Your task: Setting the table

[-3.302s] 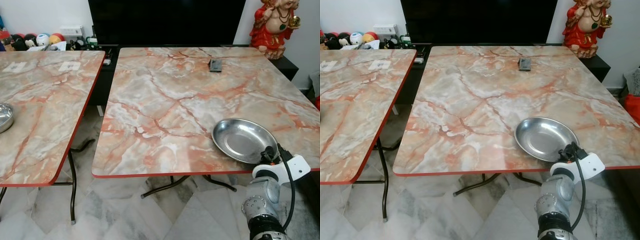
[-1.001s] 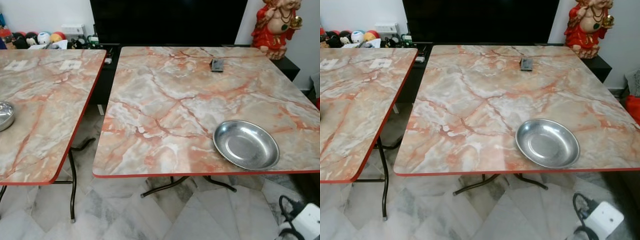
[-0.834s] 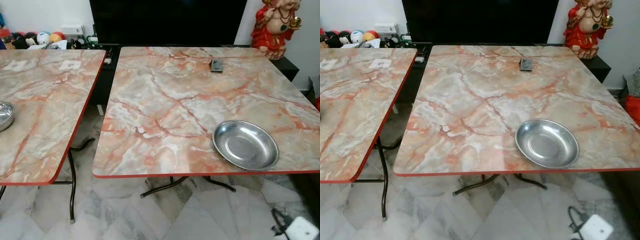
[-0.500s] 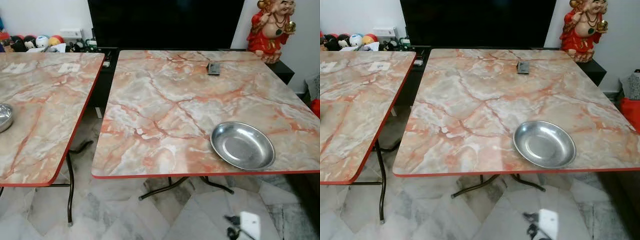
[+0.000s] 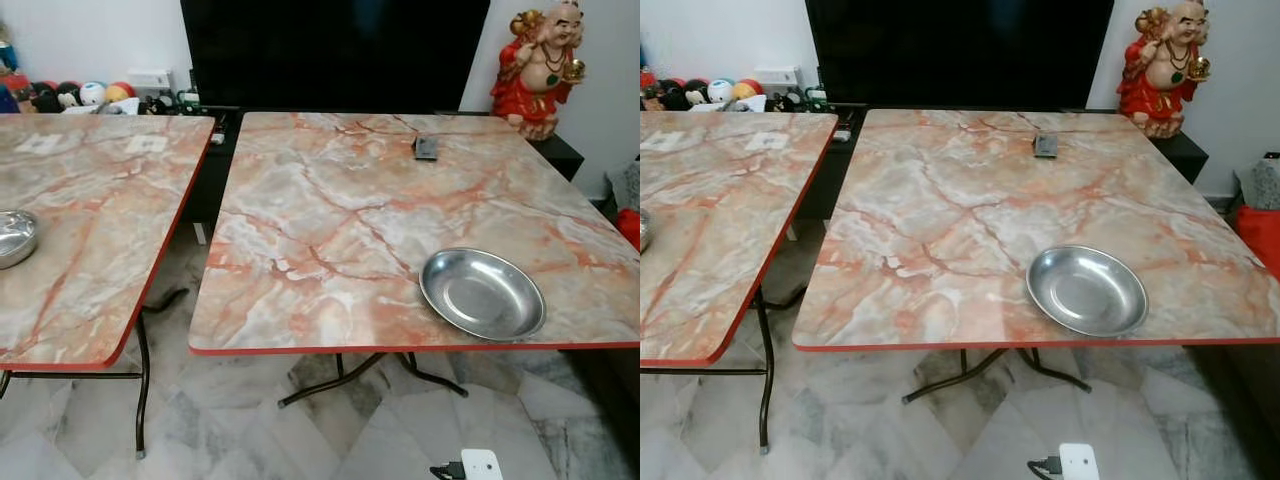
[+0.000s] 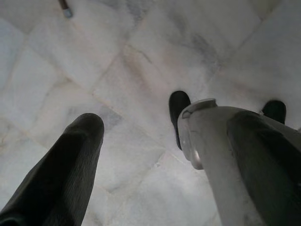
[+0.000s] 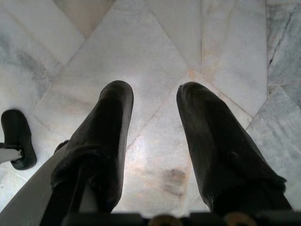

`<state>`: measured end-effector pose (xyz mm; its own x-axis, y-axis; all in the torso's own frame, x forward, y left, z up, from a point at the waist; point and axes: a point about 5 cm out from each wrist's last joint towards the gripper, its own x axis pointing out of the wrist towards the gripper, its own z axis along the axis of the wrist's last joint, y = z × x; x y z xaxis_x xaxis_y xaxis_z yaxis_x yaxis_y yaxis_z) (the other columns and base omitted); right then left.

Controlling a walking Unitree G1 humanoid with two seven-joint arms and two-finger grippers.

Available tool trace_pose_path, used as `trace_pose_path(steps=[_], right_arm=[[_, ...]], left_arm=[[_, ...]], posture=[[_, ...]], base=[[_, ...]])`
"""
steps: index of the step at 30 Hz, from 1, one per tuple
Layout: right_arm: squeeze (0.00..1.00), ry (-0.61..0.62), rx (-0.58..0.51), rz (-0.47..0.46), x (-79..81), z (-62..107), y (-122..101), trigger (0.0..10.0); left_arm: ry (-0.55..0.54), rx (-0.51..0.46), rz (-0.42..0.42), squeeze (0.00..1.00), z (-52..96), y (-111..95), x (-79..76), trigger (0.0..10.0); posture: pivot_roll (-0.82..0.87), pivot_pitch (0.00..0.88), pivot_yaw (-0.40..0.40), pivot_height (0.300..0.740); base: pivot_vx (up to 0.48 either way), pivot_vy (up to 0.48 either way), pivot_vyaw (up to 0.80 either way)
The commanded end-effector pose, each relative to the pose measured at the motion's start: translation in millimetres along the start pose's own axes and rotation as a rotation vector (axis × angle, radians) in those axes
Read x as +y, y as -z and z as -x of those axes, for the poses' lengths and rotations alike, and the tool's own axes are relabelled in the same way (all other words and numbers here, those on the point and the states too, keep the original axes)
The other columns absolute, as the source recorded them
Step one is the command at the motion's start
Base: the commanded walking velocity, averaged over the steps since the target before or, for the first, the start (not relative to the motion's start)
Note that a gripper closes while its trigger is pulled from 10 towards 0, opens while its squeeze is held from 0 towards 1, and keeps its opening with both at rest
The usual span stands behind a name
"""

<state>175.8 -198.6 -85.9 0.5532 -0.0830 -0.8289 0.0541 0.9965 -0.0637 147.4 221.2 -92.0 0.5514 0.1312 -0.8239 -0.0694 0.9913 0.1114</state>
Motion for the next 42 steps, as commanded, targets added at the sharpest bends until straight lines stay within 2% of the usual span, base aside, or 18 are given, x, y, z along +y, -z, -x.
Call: trace_pose_path(steps=[1,12,16,22,32,42], right_arm=[[0.0,-0.002,0.021,0.013,0.7,1.1,7.6,10.0],[0.0,-0.022,-0.013,0.034,1.8,-0.7,-4.0,10.0],[0.0,0.0,-0.027,0.059,-1.5,-0.9,-7.1,10.0],[0.0,-0.001,-0.022,0.005,-2.8,-1.3,-8.8,10.0],[0.0,0.007,-0.022,0.013,-4.0,-1.7,-11.6,10.0],[0.0,-0.001,-0.042,0.054,-3.6,-1.9,-15.4,10.0]], left_arm=[[-0.006,0.023,0.013,0.0,1.5,6.3,3.1,10.0],[-0.006,0.012,0.017,0.0,1.0,3.3,4.3,10.0],[-0.002,0.01,0.017,0.0,0.7,2.4,3.6,10.0],[-0.001,0.009,0.019,0.0,0.3,1.2,2.6,10.0],[-0.004,0.013,0.039,0.0,-0.1,0.9,0.6,10.0],[-0.014,0.019,0.038,0.0,0.1,0.2,8.4,10.0]], posture=[[-0.01,0.006,-0.034,0.74],[-0.01,0.0,-0.018,0.74],[-0.01,0.0,-0.017,0.74],[-0.01,0.014,-0.02,0.74],[0.0,0.04,-0.023,0.74],[0.01,0.059,-0.023,0.74]], base=[[0.0,0.0,0.0],[0.0,0.0,0.0],[0.0,0.0,0.78],[0.0,0.0,0.42],[0.0,0.0,0.0],[0.0,0.201,0.09]])
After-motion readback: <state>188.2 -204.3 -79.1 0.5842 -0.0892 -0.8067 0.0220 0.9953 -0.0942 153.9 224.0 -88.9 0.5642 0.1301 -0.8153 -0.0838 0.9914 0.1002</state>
